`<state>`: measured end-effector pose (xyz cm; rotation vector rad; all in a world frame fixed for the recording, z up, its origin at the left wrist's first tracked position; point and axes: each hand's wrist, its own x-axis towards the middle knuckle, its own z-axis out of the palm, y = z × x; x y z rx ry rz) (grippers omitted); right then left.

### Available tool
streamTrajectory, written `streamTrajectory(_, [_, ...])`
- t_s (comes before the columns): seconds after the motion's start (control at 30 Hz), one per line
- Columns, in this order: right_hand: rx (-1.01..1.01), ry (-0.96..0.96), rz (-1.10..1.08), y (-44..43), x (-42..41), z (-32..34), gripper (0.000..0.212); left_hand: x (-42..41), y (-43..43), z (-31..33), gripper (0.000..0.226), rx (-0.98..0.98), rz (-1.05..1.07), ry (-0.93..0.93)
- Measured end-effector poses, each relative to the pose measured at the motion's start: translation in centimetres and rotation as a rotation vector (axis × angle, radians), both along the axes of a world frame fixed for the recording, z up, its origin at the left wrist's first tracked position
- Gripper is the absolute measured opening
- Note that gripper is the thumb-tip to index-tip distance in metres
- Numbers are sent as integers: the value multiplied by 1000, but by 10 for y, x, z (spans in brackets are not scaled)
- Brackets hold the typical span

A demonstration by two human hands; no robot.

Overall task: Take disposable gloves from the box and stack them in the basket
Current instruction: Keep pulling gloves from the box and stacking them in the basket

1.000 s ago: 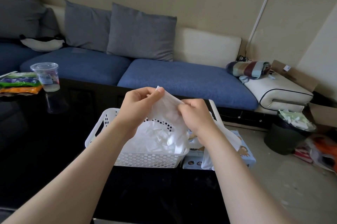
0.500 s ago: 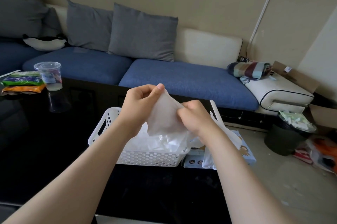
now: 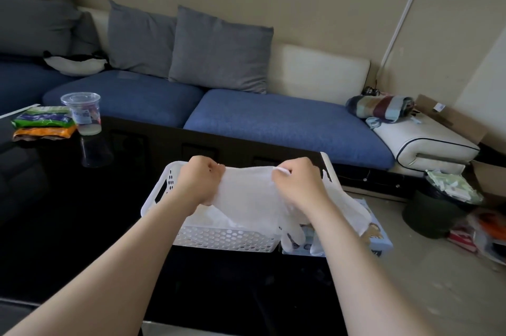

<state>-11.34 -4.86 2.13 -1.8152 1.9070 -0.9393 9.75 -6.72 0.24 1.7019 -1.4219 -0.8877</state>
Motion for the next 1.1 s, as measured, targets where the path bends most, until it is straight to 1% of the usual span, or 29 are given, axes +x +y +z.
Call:
streamTrajectory(0.1, [-19,164,13,-11,12,-16,28,13,-7,-10,20,-14,5,-101])
streamTrajectory(0.2, [-36,300,6,-17,25,-23,23,22,-10,-18,14,-69,-23,-307])
streamTrajectory(0.27, [-57,376,21,-20,32,-25,23,27,-11,-22,5,-100,-71,-389])
streamTrajectory(0.3, [-67,413,36,-21,34,-25,22,30,-12,-24,12,-106,-94,-426])
streamTrajectory(0.37, [-81,477,70,-25,40,-28,22,35,-14,-28,36,-110,-158,-507])
streamTrajectory(0.4, [-85,500,86,-27,42,-30,22,37,-15,-30,43,-101,-194,-544])
streamTrajectory(0.43, [-89,518,103,-30,44,-32,23,39,-14,-30,46,-86,-222,-574])
streamTrajectory(0.53, [-90,575,113,-36,49,-36,28,40,-15,-28,35,-48,-253,-690])
streamTrajectory(0.63, [-97,647,47,-40,49,-38,33,41,-16,-27,26,14,-250,-810])
streamTrajectory(0.7, [-113,651,14,-42,48,-38,30,43,-18,-30,25,67,-261,-862])
streamTrajectory(0.77, [-146,611,35,-45,47,-39,24,44,-18,-32,27,95,-263,-902])
streamTrajectory(0.87, [-182,511,141,-44,51,-33,14,36,-13,-26,25,111,-265,-1017])
streamTrajectory(0.93, [-114,434,254,-38,54,-21,14,28,-10,-18,25,56,-245,-1134])
streamTrajectory(0.97, [-32,426,310,-34,55,-14,16,25,-9,-16,26,5,-242,-1156])
streamTrajectory(1.0, [62,454,352,-29,57,-8,21,22,-11,-16,27,-33,-260,-1126])
streamTrajectory(1.03, [152,510,375,-24,58,-4,25,20,-12,-17,29,-38,-303,-1048])
streamTrajectory(1.1, [291,602,396,-16,57,1,33,18,-14,-23,32,31,-434,-856])
